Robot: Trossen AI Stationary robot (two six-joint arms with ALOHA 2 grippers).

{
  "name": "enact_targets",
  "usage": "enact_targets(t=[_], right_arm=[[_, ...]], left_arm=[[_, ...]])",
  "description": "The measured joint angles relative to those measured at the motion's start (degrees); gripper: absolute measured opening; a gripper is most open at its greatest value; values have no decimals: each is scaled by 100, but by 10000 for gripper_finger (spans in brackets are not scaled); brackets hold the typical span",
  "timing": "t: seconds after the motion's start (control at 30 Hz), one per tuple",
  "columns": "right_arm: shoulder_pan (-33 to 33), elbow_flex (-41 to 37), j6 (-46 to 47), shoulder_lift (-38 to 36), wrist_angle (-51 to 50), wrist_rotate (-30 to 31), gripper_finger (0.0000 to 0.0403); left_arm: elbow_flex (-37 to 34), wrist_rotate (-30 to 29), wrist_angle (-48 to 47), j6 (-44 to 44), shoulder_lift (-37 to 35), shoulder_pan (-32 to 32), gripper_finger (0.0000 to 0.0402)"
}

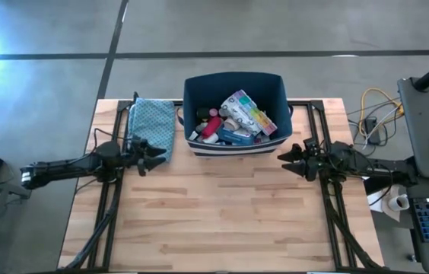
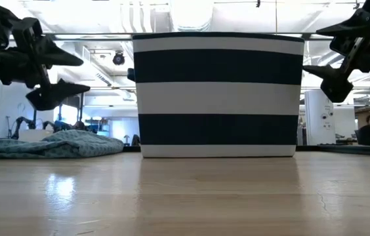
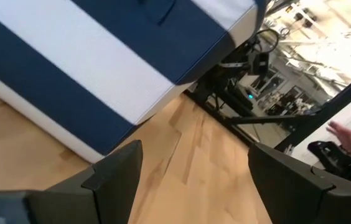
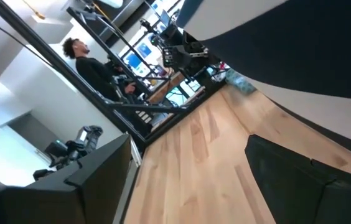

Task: Pick & place medical supplies in basket/bin
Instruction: Return to Home Position

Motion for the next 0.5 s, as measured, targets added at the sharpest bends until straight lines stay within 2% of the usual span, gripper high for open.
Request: enact_targets(t=[0.5], right_arm=[[0,0,-2,-3,-3,0,304]], left_arm=[[1,-2,-7,0,754,0,272]])
